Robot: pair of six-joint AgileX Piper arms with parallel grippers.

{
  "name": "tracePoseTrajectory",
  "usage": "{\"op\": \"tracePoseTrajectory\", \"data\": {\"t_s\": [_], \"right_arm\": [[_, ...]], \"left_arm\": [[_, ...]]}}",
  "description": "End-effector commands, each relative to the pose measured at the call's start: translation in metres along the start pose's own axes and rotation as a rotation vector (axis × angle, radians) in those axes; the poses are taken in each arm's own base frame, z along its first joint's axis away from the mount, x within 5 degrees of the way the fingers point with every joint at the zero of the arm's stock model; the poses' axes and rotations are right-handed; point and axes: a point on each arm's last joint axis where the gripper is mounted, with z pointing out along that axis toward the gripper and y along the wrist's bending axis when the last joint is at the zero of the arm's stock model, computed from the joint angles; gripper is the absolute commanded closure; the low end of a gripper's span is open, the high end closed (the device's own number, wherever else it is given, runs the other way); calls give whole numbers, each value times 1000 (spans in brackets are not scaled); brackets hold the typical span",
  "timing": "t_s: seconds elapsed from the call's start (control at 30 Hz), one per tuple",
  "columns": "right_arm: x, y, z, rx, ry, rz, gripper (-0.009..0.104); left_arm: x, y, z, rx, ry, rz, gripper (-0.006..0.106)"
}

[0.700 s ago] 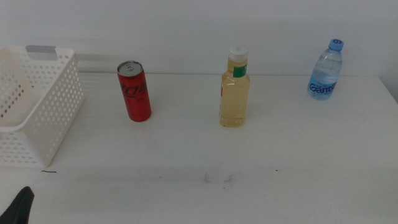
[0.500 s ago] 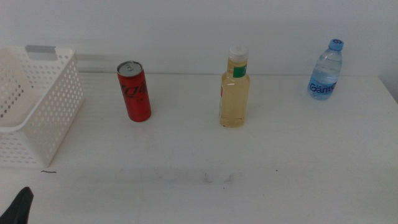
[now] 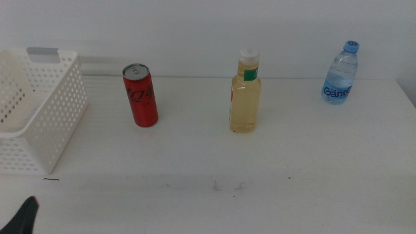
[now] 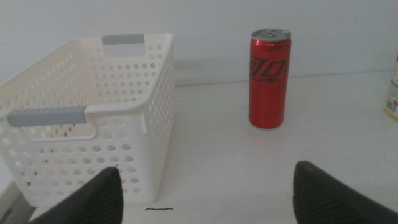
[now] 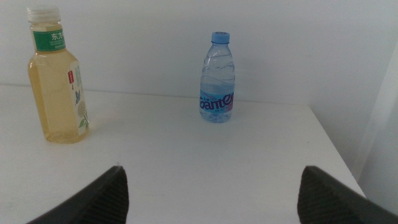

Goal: Use arms to grab the bottles and put them into the dustbin to the left of the table.

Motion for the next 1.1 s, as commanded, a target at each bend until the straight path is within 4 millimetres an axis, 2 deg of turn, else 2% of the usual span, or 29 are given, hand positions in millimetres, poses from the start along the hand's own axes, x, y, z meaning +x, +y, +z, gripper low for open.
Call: {"op": "tracePoseTrajectory", "data": {"t_s": [0.0, 0.13, 0.23, 0.47, 0.73, 0.87, 1.0, 1.07], "right_arm": [[0, 0, 0, 7, -13, -6, 5], [0, 0, 0, 7, -13, -6, 5], [0, 0, 0, 7, -13, -6, 5], [0, 0, 0, 7, -13, -6, 5], [0, 0, 0, 7, -13, -6, 5], [0, 0, 0, 7, -13, -6, 5], [0, 0, 0, 7, -13, -6, 5], [0, 0, 0, 7, -13, -6, 5]], "left_arm": [[-3, -2, 8, 27, 10, -9, 7], [-7, -12, 38, 121, 45, 15, 7], [-2, -20, 63, 158, 69, 18, 7], [13, -26, 103, 146, -6, 19, 7], [32, -33, 152, 133, 55, 15, 7], [28, -40, 178, 160, 22, 7, 7], [15, -44, 200, 162, -39, 2, 7], [12, -46, 211, 162, -9, 4, 7]]}}
